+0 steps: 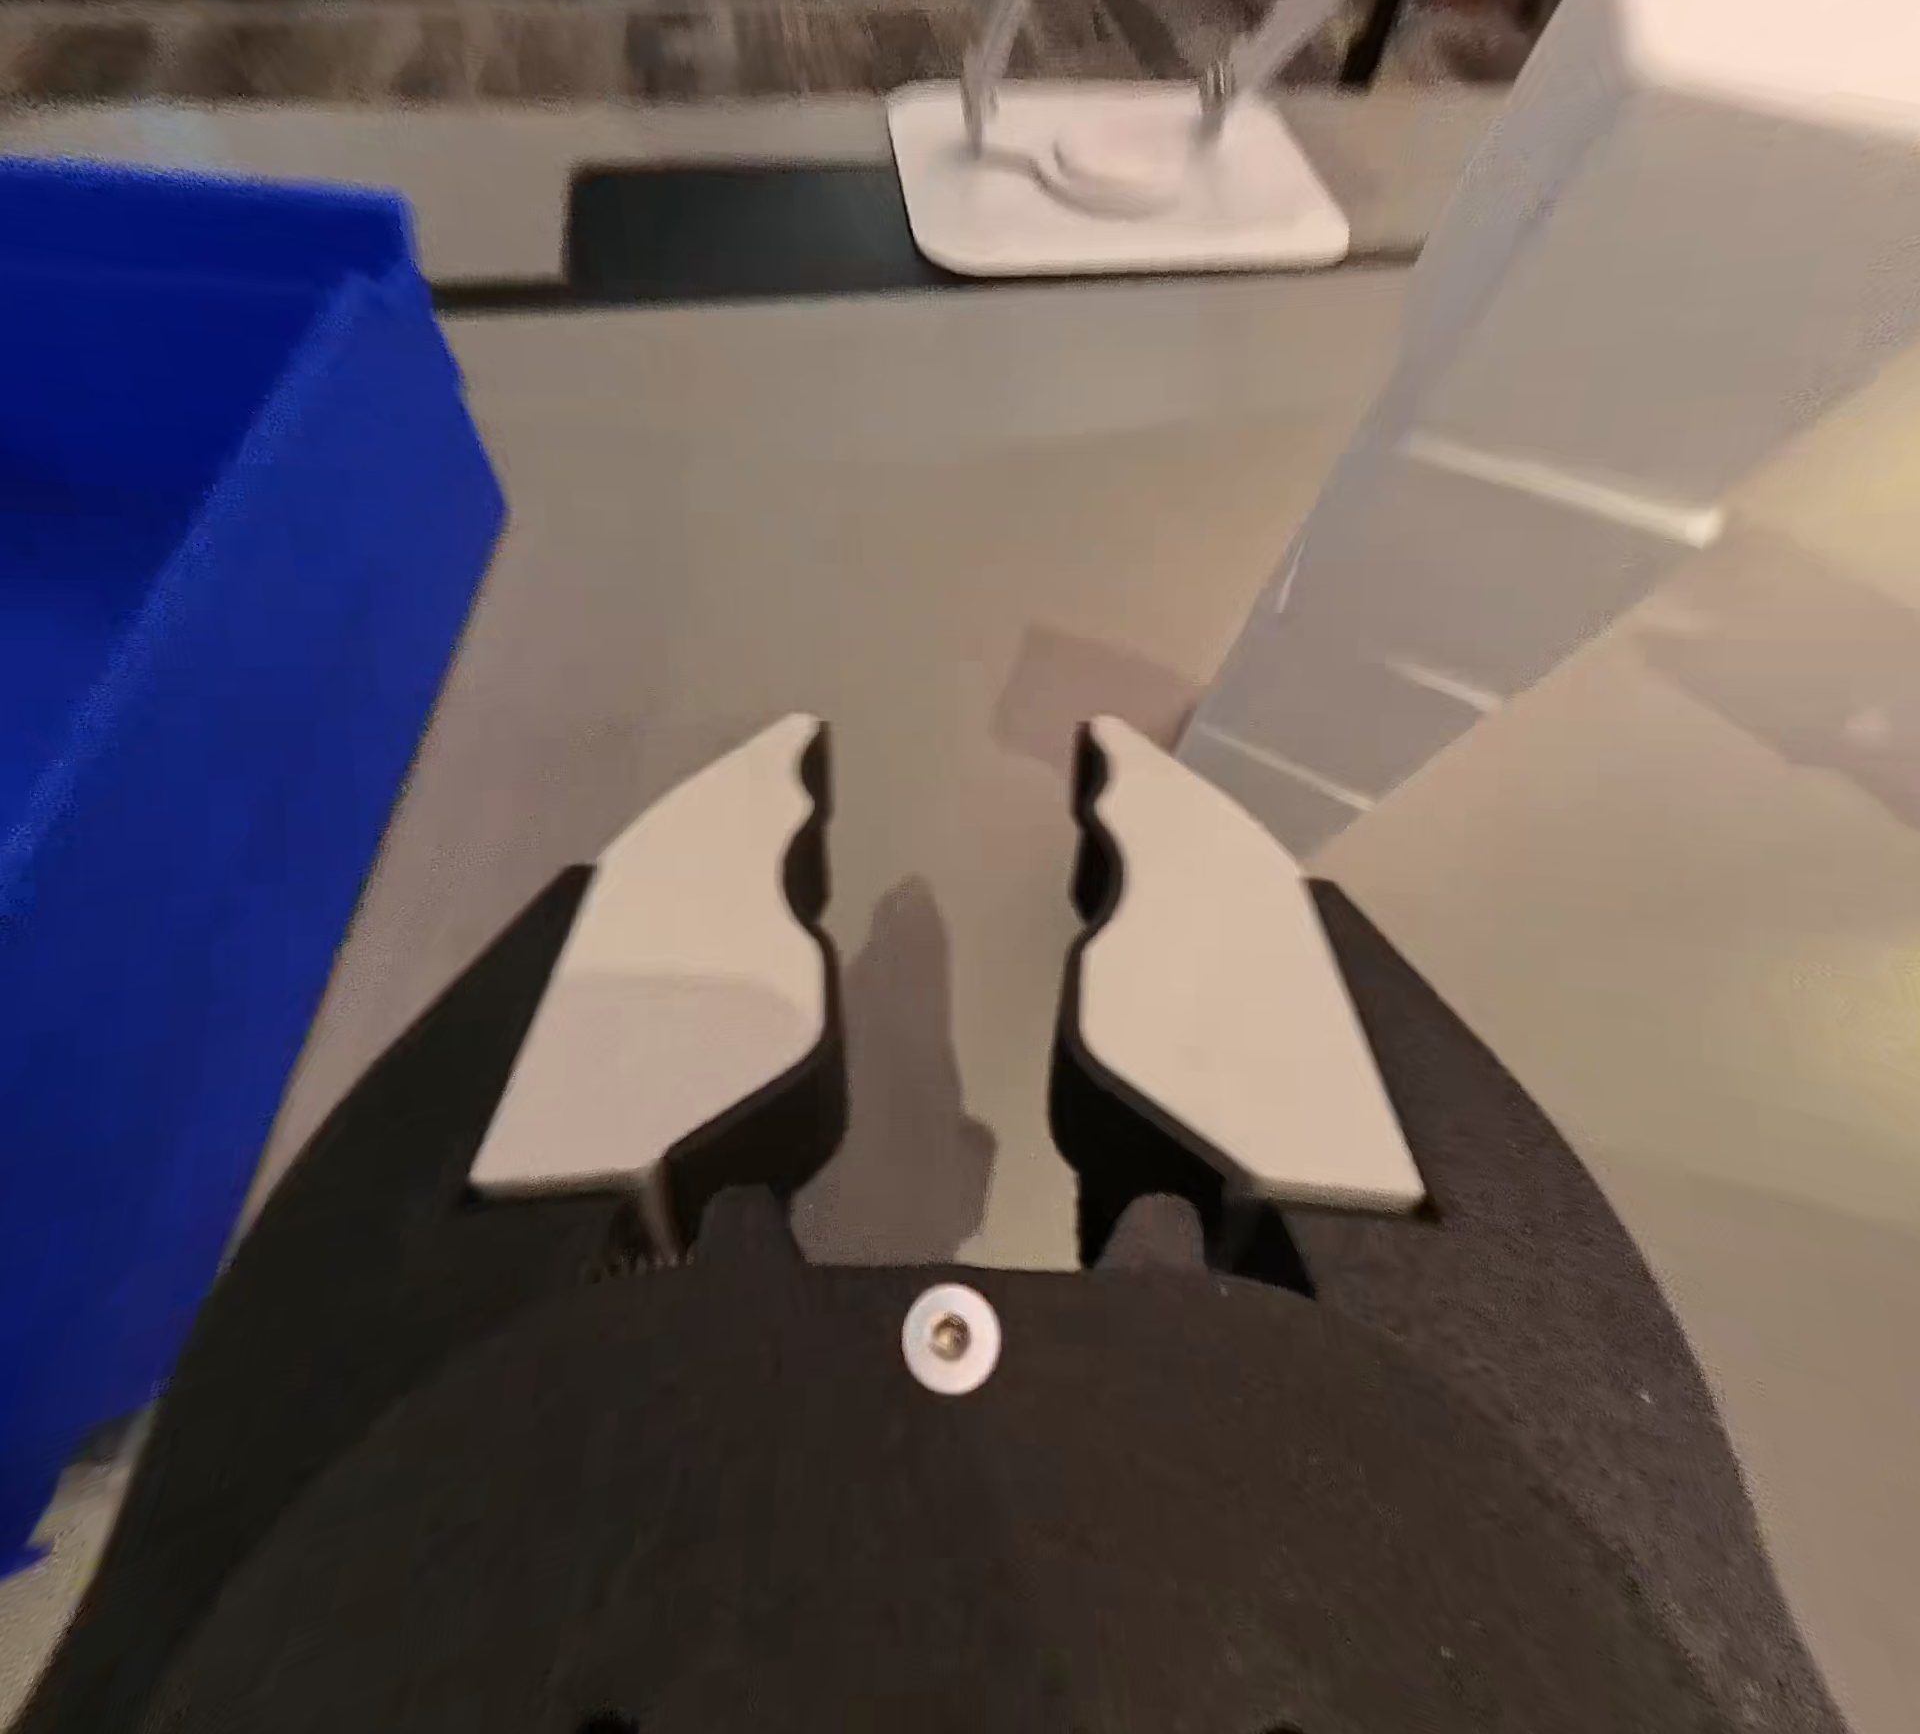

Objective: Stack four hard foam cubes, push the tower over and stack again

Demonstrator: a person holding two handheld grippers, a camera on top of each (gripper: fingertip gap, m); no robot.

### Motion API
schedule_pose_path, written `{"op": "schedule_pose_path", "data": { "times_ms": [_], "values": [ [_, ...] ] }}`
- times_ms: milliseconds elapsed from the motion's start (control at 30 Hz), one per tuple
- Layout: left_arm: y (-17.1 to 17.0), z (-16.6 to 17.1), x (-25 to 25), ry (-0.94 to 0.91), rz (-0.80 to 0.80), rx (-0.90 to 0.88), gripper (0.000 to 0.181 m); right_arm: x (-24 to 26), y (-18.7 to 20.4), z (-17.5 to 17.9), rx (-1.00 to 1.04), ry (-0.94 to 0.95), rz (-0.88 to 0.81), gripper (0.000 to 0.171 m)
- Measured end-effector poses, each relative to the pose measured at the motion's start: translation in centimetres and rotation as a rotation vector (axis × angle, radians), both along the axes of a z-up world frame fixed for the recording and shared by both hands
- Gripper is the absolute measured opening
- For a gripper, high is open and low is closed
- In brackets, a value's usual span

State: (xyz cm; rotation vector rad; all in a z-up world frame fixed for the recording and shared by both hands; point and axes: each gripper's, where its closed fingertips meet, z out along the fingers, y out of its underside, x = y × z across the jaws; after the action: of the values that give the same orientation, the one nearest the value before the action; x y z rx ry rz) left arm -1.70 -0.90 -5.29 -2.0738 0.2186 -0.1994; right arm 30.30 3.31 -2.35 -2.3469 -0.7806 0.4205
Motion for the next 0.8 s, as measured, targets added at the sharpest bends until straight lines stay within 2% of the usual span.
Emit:
{"op": "schedule_pose_path", "data": {
  "times_ms": [67,100,233,333,600,800],
  "values": [
    [1.2,-2.4,0.6,-0.019,-0.020,-0.069,0.009,0.2,0.0,-0.5,-0.020,-0.010,-0.001,0.066],
    [1.9,-3.2,1.1,-0.034,-0.026,-0.076,0.000,0.5,0.0,-0.8,-0.029,-0.017,-0.005,0.066],
    [3.9,-6.7,1.6,-0.025,0.034,-0.127,0.000,1.5,0.0,-1.3,-0.049,-0.027,-0.023,0.066],
    [4.2,-7.2,2.1,0.080,0.045,-0.110,0.000,2.5,0.0,-1.1,-0.046,-0.019,-0.044,0.066],
    [5.3,-3.5,6.4,0.309,0.026,-0.001,0.000,6.2,-0.7,0.3,-0.012,0.013,-0.135,0.066],
    [5.7,-0.8,12.6,0.504,-0.042,0.124,0.000,9.6,-1.5,1.9,0.044,0.065,-0.221,0.065]
  ]
}}
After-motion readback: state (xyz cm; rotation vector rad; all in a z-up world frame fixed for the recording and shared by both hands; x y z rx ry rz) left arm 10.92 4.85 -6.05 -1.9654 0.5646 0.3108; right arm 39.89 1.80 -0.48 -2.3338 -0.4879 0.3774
